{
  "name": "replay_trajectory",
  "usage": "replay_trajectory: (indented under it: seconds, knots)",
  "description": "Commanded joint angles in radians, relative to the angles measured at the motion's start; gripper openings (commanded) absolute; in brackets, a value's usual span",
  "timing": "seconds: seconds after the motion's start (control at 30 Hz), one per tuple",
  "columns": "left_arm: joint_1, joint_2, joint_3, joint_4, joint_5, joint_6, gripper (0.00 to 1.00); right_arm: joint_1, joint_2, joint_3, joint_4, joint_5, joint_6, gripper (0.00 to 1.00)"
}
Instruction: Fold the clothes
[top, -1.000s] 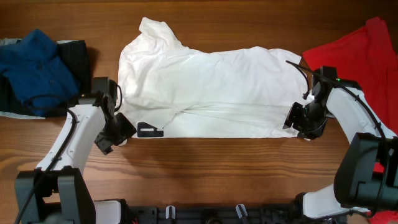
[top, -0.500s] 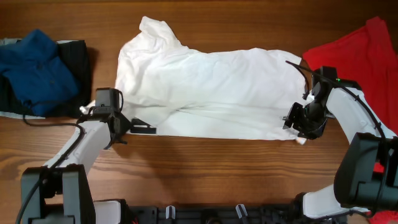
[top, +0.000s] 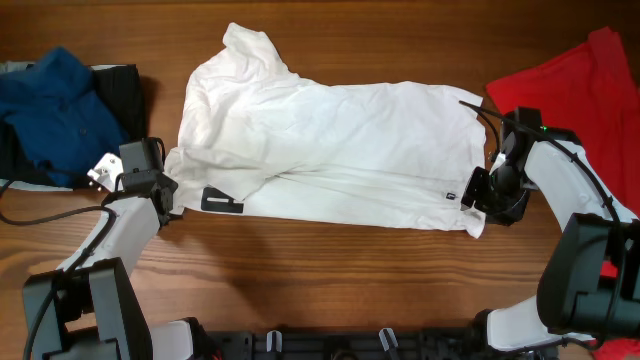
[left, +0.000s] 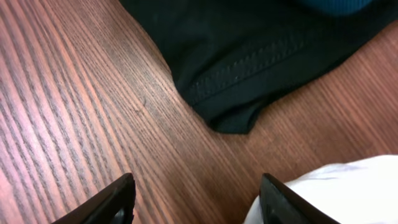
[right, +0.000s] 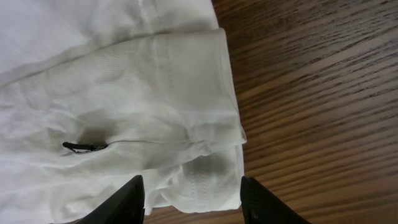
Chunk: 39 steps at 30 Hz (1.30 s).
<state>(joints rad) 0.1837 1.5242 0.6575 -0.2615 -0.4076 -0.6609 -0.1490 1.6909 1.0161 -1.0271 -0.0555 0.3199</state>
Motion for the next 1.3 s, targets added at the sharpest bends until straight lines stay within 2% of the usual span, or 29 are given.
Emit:
replay_trajectory:
  seconds: [0.0,0.23,0.4,0.5,0.6,0.73,0.87,1.17,1.27]
  knots:
    - [0.005,-0.006,-0.004,-0.035,0.039,0.032,0.65,0.006,0.007,-0.009,0.001,0.037,0.023,0.50]
    - [0.004,-0.167,-0.004,-0.107,0.332,0.082,0.72,0.006,0.007,-0.009,0.014,0.032,0.024,0.55]
    - [0.004,-0.276,-0.004,-0.188,0.333,0.081,0.72,0.006,0.008,-0.044,0.063,0.007,0.024,0.56]
    - [0.004,-0.296,-0.004,-0.250,0.375,0.081,0.73,0.006,0.008,-0.125,0.165,0.023,0.055,0.56]
    - [0.004,-0.294,-0.004,-0.295,0.393,0.082,0.73,0.006,0.007,-0.134,0.209,0.023,0.081,0.49]
    - [0.004,-0.294,-0.004,-0.327,0.393,0.082,0.73,0.006,-0.010,-0.095,0.171,0.022,0.128,0.46]
    - [0.003,-0.294,-0.004,-0.335,0.393,0.082,0.73,0.006,-0.063,-0.037,0.094,0.041,0.122,0.49]
    - [0.003,-0.294,-0.004,-0.338,0.393,0.082,0.73,0.006,-0.113,-0.016,0.096,0.034,0.072,0.50]
    - [0.003,-0.294,-0.004,-0.340,0.393,0.082,0.73,0.006,-0.111,-0.040,0.092,0.087,0.076,0.50]
